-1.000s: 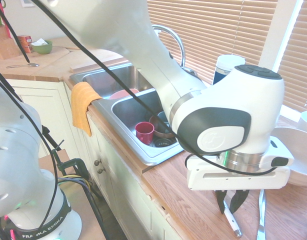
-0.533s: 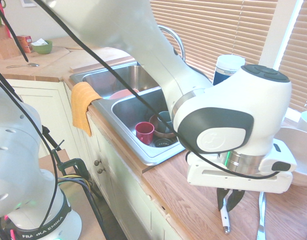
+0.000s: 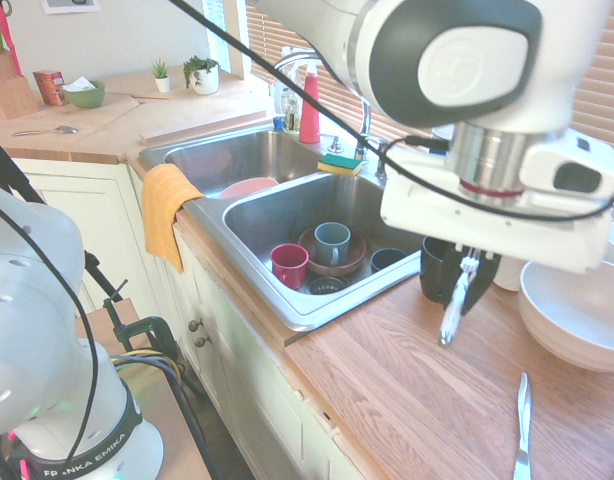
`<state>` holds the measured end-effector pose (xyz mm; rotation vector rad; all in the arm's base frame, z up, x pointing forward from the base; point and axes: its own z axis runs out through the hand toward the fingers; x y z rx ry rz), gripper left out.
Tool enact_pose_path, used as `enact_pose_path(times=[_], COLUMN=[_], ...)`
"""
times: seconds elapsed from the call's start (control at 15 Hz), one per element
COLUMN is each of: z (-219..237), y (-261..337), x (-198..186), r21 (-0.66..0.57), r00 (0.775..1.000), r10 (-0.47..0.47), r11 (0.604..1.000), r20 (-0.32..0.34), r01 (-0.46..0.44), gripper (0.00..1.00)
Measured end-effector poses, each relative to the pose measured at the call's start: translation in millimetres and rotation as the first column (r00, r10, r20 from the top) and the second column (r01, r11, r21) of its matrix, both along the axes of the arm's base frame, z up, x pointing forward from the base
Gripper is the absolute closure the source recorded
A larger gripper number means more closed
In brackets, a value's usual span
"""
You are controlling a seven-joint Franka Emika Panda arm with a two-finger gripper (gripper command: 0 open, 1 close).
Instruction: Put the fork into the sink
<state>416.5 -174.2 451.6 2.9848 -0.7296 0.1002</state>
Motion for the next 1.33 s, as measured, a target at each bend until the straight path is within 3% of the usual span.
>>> enact_pose_path(times=[0.27,0.47,0.67,0.8,1.33], z=[-4,-18,-57,-99,-183], y=[150,244,269,275,299], x=[41,66,104,121,127], r21=[0.023,0.046,0.100,0.138,0.127], r00=[0.988,0.966,0.946,0.948,0.956], r10=[-0.140,-0.226,-0.295,-0.300,-0.288], r11=[0.990,0.974,0.954,0.948,0.951], r20=[0.060,0.127,0.135,0.102,0.051], r01=[0.138,0.222,0.283,0.285,0.280], gripper=[1.00,1.00,1.00,1.00,1.00])
